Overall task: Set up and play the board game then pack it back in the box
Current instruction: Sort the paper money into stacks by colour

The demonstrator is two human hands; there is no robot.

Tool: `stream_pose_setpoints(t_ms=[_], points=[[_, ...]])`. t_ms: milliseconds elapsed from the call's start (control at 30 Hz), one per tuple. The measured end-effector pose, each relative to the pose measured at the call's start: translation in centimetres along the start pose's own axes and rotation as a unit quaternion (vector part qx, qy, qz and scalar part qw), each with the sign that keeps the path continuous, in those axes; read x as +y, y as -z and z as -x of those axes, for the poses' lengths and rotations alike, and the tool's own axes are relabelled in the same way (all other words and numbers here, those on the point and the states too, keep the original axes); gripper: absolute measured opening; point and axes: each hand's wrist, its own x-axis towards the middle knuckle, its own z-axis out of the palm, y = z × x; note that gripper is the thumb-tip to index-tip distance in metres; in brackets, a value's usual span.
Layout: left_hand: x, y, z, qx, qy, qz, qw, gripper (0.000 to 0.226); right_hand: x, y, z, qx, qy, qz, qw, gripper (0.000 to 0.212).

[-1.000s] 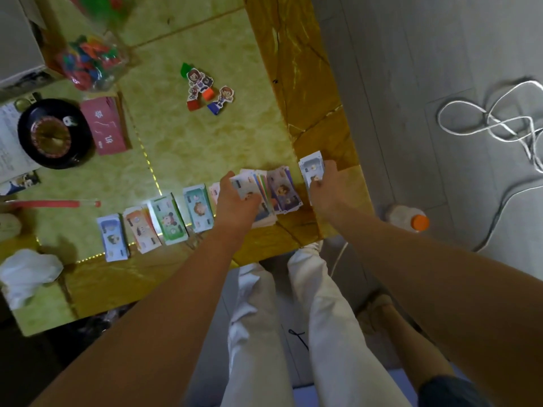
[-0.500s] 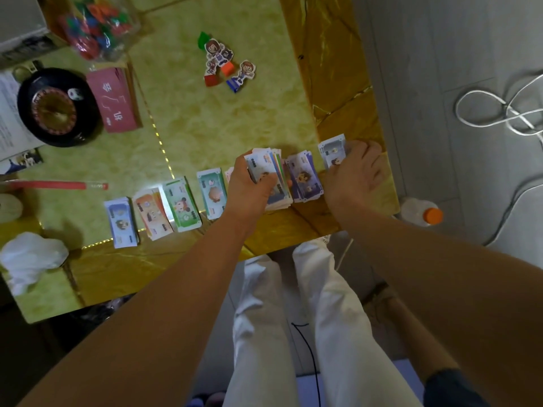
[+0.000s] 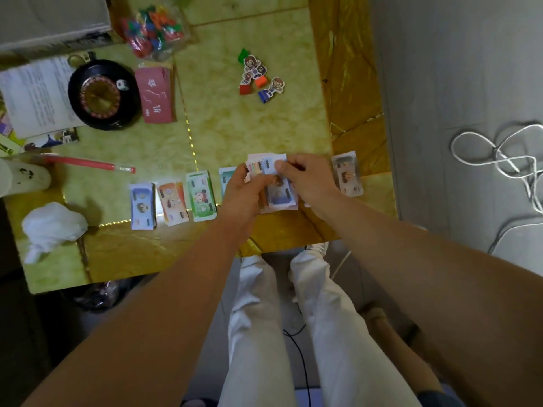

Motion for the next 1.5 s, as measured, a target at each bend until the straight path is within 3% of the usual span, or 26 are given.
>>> stream_pose_setpoints(t_ms=[167, 333, 400, 500, 600, 800, 933, 1067, 1200, 1367, 1500], points=[[-0.3, 2.1, 1.2, 0.044, -0.026, 0.034, 0.998, 0.033, -1.2, -2.0, 1.2, -0.036, 0.021, 0.001, 0.999, 0.039], [-0.6, 4.3, 2.7, 0.143, -0.07, 0.066, 0.985, 0.031, -1.6, -4.1, 2.4, -0.099, 0.01, 0.003, 0.995, 0.015], [-0.8, 5.2, 3.4, 0.149, -0.064, 0.09, 0.983, 0.028, -1.6, -4.9, 3.1, -0.114, 0.016, 0.044, 0.992, 0.01], [-0.9, 6.7, 4.1, 0.123, -0.016, 0.204, 0.971, 0.02, -1.9, -6.6, 3.4, -0.115, 0.008, 0.067, 0.991, 0.025], [-1.1, 8.8, 4.0, 0.102, 0.01, 0.25, 0.963, 0.017, -2.6, -8.8, 3.6, -0.114, -0.012, 0.068, 0.991, 0.013], [-0.7, 18.0, 4.0, 0.208, -0.056, 0.143, 0.966, 0.021, -4.2, -16.2, 3.2, -0.078, -0.031, 0.029, 0.996, 0.013], [-0.3, 23.4, 4.2, 0.253, -0.055, 0.095, 0.961, 0.02, -4.6, -21.4, 3.0, -0.074, -0.05, 0.029, 0.996, 0.02], [0.3, 27.2, 3.7, 0.252, -0.064, 0.065, 0.963, 0.016, -4.1, -26.1, 2.0, -0.043, -0.045, 0.101, 0.993, 0.01], [0.5, 28.8, 2.9, 0.219, -0.069, 0.063, 0.971, 0.019, -2.6, -29.0, 0.3, 0.024, 0.008, 0.208, 0.978, 0.032], [0.8, 29.1, 2.3, 0.178, -0.064, 0.089, 0.978, 0.013, -1.5, -29.8, -0.4, 0.072, 0.013, 0.293, 0.953, 0.042], [1.0, 28.6, 2.2, 0.178, -0.052, 0.094, 0.978, 0.014, -2.1, -28.9, 0.2, 0.072, 0.068, 0.228, 0.969, 0.017]])
